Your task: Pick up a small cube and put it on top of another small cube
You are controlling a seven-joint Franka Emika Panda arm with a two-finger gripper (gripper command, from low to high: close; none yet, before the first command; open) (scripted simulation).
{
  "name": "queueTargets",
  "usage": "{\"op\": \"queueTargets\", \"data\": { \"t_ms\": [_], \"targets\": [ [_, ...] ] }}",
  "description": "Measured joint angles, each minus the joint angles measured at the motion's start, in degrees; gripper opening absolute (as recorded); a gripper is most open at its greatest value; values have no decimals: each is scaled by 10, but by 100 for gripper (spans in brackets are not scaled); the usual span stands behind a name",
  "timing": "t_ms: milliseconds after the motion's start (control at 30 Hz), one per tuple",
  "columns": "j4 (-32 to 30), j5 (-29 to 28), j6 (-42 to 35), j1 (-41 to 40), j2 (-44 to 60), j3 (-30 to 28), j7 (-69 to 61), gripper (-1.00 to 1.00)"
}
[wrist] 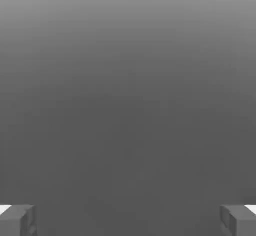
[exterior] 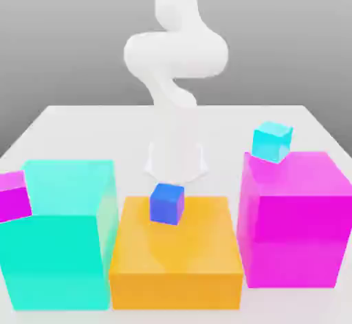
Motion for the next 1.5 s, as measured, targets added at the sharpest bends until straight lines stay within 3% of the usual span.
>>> {"op": "queueTargets", "data": {
  "t_ms": [433, 733, 1167, 1233, 1300, 1400, 1467, 1500],
  "targets": [
    [-73, -169, 76, -125, 223, -144, -192, 0],
    [-132, -190, 147, -206, 379, -264, -390, 0],
    [-316, -12, 303, -218, 412, -300, -585, 0],
    [-320, 46, 330, -241, 436, -291, -629, 0],
    [-314, 127, 357, -242, 473, -250, -686, 0],
    [-301, 234, 398, -308, 529, -156, -765, 0],
    [-292, 275, 427, -366, 566, -89, -798, 0],
    [-290, 284, 435, -381, 576, -72, -806, -100]
  ]
}}
